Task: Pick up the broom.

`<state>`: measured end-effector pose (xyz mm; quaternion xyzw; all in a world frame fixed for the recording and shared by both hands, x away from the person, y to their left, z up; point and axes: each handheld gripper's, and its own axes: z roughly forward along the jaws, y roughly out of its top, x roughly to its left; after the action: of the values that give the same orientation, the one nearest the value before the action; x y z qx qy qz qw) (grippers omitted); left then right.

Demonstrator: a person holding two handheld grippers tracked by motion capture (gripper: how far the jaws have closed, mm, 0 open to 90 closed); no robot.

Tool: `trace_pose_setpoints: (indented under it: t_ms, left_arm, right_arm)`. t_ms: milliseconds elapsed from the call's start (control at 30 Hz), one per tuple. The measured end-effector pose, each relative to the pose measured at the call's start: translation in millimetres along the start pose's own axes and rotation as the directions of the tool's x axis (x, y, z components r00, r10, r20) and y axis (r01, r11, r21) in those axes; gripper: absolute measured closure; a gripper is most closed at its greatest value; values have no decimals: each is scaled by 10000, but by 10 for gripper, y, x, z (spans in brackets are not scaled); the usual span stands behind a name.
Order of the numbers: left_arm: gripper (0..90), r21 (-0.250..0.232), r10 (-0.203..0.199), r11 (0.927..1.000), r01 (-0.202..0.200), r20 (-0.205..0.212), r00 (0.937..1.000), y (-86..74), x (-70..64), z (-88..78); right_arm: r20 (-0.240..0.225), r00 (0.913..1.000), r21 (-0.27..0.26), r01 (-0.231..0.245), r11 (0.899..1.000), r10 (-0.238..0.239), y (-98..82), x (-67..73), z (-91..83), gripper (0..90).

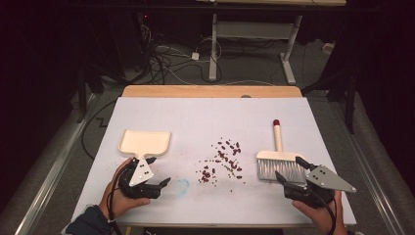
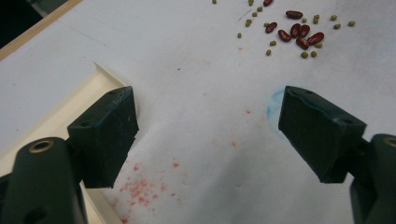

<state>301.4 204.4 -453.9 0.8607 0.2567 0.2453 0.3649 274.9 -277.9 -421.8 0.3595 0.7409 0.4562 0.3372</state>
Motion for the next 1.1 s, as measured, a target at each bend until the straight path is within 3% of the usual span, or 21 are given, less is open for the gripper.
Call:
trace_pose_setpoints:
  t_ms: [267, 533, 700, 733, 833, 900, 967, 1000, 1100]
  left_arm:
    - [193, 69, 105, 9999, -105, -1, 9999, -2, -25, 2]
    - [200, 117, -20, 9999, 21, -110, 9999, -8, -4, 9]
    - [200, 165, 87, 9998, -86, -44, 10000, 7, 22, 67]
    - [200, 148, 99, 9998, -98, -53, 9999, 8, 9, 67]
    - [201, 161, 207, 9997, -206, -42, 9998, 7, -10, 53]
    - [201, 220, 253, 9994, -252, -59, 9997, 2, -12, 51]
    - [201, 198, 177, 9996, -176, -60, 9998, -6, -14, 51]
    - [201, 198, 177, 9996, -176, -60, 9998, -6, -14, 51]
    - [201, 267, 119, 9996, -117, -65, 9999, -21, -6, 51]
  right_arm:
    - [339, 9994, 156, 30, 9999, -35, 9, -41, 11, 222]
    - [169, 9998, 285, -49, 9996, 44, 105, -142, 92, 211]
    - [219, 9992, 1017, -355, 9942, 335, 232, -331, 288, 246]
    - [389, 9974, 1478, -657, 9868, 606, 284, -445, 409, 278]
    - [888, 9912, 2022, -1147, 9726, 984, 369, -611, 612, 306]
    - [1361, 9817, 2429, -1636, 9561, 1334, 417, -716, 773, 303]
    - [1602, 9745, 3026, -1999, 9319, 1570, 446, -809, 947, 306]
    - [1820, 9669, 3181, -2299, 9198, 1787, 442, -854, 1032, 305]
    - [2119, 9551, 4218, -2804, 8622, 2070, 376, -945, 1291, 318]
